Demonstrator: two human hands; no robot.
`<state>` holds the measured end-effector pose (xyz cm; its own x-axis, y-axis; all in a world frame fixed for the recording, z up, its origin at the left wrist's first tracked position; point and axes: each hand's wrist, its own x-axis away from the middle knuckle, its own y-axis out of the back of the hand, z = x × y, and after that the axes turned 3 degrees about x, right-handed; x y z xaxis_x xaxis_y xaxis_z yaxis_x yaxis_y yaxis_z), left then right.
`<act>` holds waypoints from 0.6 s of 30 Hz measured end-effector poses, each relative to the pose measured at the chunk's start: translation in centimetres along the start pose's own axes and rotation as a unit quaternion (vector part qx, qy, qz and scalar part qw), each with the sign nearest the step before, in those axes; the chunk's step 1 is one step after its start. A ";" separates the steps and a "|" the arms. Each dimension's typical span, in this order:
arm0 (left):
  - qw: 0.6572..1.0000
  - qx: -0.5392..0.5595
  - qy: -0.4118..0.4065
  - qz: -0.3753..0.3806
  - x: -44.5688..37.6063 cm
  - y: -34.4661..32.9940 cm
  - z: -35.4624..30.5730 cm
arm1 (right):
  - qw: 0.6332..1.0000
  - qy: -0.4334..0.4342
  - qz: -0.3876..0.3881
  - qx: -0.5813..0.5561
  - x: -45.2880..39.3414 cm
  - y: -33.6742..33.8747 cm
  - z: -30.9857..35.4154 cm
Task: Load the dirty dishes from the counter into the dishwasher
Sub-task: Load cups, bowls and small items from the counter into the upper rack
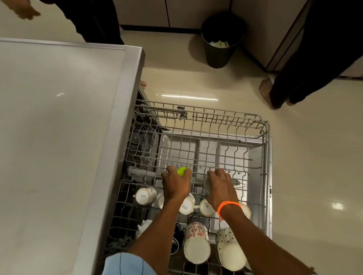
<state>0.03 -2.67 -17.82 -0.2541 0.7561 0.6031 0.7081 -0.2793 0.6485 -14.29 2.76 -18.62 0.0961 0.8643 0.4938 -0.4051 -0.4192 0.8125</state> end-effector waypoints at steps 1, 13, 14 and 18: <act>1.000 -0.027 -0.004 -0.005 0.0 -0.2 0.1 | 1.000 0.000 -0.003 -0.004 0.1 0.0 -0.1; 0.980 -0.170 -0.066 -0.084 1.0 -2.3 -0.8 | 0.993 -0.033 -0.041 -0.101 2.5 0.7 -3.1; 0.980 -0.170 -0.069 -0.075 0.8 -2.3 -0.6 | 0.993 -0.034 -0.046 -0.106 2.5 0.9 -3.3; 0.980 -0.176 -0.066 -0.070 -0.1 -2.1 0.6 | 0.991 -0.033 -0.055 -0.118 2.6 1.0 -3.7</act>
<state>-1.05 -1.87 -19.52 -0.2286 0.8646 0.4475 0.3965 -0.3371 0.8539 -17.79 5.59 -17.69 0.2064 0.8780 0.4319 -0.5893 -0.2408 0.7712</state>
